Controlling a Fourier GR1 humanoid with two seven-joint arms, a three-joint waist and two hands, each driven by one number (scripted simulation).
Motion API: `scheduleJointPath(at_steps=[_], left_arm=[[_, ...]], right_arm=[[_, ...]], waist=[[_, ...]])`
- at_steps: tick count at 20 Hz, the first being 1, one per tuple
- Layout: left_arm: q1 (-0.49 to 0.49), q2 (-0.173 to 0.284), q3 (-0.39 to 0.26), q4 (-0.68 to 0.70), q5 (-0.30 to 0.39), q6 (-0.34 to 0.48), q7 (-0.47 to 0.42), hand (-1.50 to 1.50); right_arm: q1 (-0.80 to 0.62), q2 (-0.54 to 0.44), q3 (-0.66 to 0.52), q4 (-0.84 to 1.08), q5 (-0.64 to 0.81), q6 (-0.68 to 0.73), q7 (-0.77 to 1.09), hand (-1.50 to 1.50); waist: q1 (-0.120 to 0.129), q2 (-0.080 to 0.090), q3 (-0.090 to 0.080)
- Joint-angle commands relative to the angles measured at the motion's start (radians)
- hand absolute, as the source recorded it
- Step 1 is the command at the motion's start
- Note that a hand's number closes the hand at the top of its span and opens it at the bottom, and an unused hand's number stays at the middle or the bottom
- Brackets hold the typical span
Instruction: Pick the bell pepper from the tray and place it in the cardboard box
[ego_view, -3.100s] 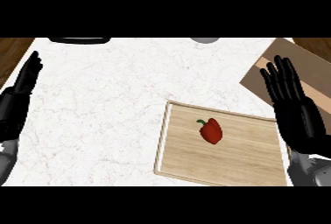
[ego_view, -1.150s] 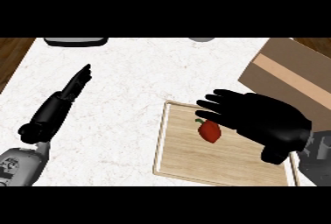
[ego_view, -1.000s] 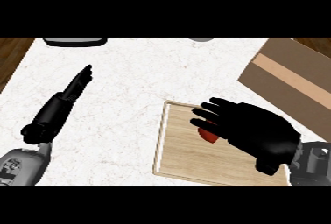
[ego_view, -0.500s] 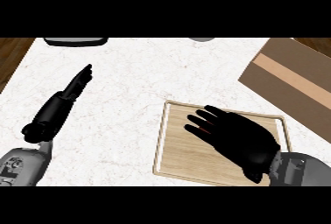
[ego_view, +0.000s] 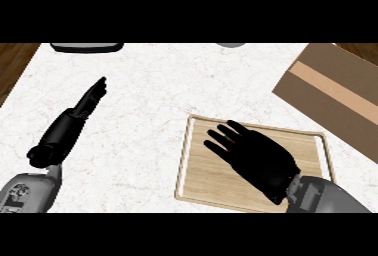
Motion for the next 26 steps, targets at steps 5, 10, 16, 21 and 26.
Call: scheduleJointPath(at_steps=[5,10,16,21,26], left_arm=[[0.024,-0.037,0.027,-0.013,-0.051,-0.011,-0.003,0.00],[-0.018,-0.057,0.043,-0.044,-0.058,-0.042,0.070,0.00],[-0.040,-0.064,0.090,0.037,-0.060,-0.092,0.015,0.00],[-0.057,-0.063,0.117,0.007,-0.052,-0.116,0.050,0.00],[-0.022,-0.085,0.120,-0.058,-0.066,-0.125,0.086,0.00]], right_arm=[[0.058,-0.003,-0.016,0.141,0.162,-0.132,-0.127,-1.50],[0.015,0.109,-0.034,0.238,0.220,-0.103,-0.143,-1.50],[0.014,0.122,-0.096,0.261,0.241,-0.081,-0.235,-1.50],[0.055,0.128,-0.099,0.347,0.337,-0.174,-0.239,-1.50],[0.016,0.170,-0.155,0.410,0.384,-0.184,-0.266,-1.50]], waist=[[-0.001,0.000,0.000],[0.000,0.000,0.000],[-0.003,0.001,0.000],[-0.002,0.000,0.000],[0.000,0.000,0.000]])
